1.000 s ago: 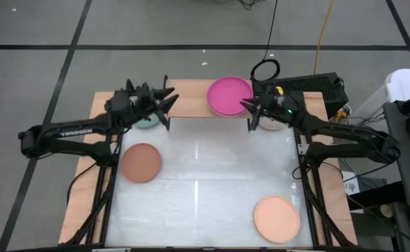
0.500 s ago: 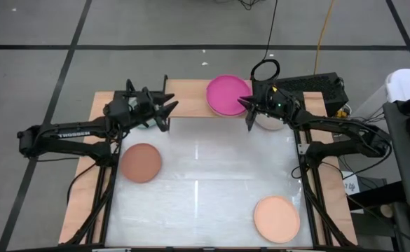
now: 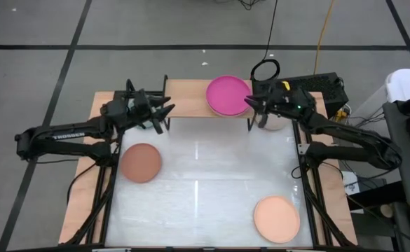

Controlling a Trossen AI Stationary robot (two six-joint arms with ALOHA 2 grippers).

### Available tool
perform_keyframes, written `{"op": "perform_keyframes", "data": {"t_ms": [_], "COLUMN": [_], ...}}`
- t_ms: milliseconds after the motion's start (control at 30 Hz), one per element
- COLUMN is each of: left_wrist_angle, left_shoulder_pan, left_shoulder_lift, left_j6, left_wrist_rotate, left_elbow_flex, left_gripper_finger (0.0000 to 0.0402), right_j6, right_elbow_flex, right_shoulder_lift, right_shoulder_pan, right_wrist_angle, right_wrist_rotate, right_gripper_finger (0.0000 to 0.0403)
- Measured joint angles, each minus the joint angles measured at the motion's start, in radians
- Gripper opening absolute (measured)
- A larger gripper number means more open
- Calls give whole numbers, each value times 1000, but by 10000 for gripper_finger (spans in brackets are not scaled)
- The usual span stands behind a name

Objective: Place and stack plates onto a shelf
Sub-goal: Put the light brown plate on the shelf

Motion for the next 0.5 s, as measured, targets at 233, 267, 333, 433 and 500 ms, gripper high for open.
{"op": "perform_keyframes", "data": {"t_ms": [233,267,333,433,500], "left_wrist_angle": [-350,-395,-476,-568,-609], "left_shoulder_pan": [-14,-17,-22,-23,-23], "left_shoulder_lift": [-65,-67,-68,-68,-67], "left_j6": [-60,-64,-79,-115,-130], "left_wrist_rotate": [-12,-12,-12,-13,-13], "left_elbow_flex": [0,0,0,0,0], "left_gripper_finger": [177,177,177,177,177], "right_j6": [-47,-49,-63,-87,-92], "right_elbow_flex": [0,0,0,0,0], "right_shoulder_lift": [-128,-139,-156,-168,-167], "right_shoulder_pan": [35,43,60,76,80], "right_wrist_angle": [-218,-234,-253,-260,-261], "right_wrist_rotate": [-7,-8,-8,4,5], "right_gripper_finger": [56,56,56,56,56]}}
